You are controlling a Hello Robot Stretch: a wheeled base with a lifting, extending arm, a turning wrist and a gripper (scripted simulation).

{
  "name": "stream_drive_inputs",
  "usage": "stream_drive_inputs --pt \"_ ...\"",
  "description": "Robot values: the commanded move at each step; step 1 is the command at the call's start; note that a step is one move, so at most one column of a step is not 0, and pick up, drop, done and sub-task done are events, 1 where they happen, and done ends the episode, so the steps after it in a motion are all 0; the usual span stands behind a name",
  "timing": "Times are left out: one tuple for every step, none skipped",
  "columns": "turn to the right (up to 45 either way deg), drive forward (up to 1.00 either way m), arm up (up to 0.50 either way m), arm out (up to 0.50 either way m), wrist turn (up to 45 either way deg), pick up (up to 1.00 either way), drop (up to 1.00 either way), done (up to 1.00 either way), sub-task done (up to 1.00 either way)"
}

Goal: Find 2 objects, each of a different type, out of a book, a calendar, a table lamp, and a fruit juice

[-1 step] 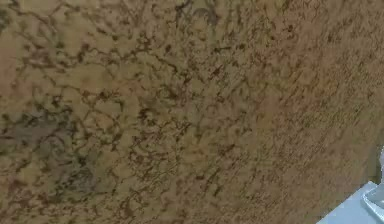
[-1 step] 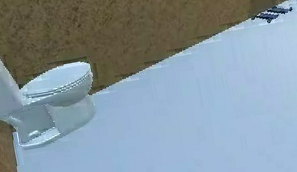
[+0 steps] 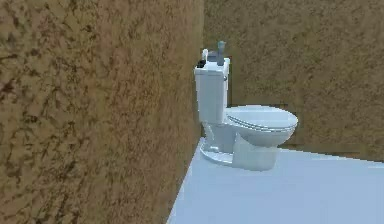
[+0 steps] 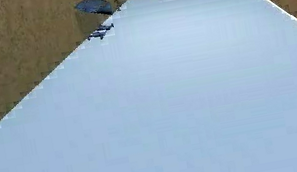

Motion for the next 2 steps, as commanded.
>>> stream_drive_inputs --pt "45.0 0.0 0.0 0.0 0.0 0.0 0.0 0.0 0.0" --pt "45.0 0.0 0.0 0.0 0.0 0.0 0.0 0.0 0.0"
